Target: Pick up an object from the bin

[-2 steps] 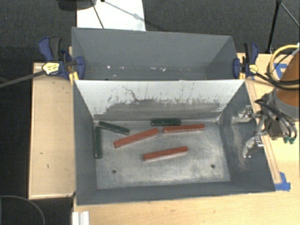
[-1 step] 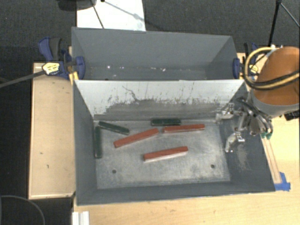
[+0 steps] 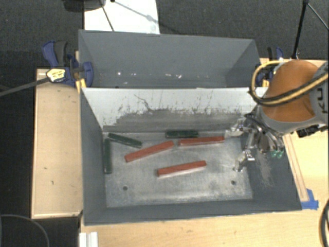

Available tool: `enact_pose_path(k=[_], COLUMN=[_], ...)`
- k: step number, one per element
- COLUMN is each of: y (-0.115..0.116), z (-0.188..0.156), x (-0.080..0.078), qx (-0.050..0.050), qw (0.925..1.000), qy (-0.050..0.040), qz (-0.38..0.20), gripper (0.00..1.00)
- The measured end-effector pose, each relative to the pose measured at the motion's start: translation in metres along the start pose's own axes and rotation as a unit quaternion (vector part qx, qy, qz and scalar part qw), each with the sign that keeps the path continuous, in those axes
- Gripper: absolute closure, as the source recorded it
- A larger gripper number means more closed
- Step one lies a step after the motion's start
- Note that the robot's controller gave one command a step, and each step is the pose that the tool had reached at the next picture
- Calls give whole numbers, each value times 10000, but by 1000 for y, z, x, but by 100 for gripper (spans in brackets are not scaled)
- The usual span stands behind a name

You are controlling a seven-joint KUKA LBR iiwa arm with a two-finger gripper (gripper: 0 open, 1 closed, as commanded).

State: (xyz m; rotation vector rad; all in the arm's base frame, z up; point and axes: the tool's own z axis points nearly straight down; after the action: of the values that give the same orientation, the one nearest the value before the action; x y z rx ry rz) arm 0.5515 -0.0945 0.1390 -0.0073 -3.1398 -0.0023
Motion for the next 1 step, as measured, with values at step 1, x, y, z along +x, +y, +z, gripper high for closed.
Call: enact_pose_path(k=[1], y=[7], z=[41], x=[-8], qx=[8], qw=[9997], qy=[-53], qz=[238], gripper=[0])
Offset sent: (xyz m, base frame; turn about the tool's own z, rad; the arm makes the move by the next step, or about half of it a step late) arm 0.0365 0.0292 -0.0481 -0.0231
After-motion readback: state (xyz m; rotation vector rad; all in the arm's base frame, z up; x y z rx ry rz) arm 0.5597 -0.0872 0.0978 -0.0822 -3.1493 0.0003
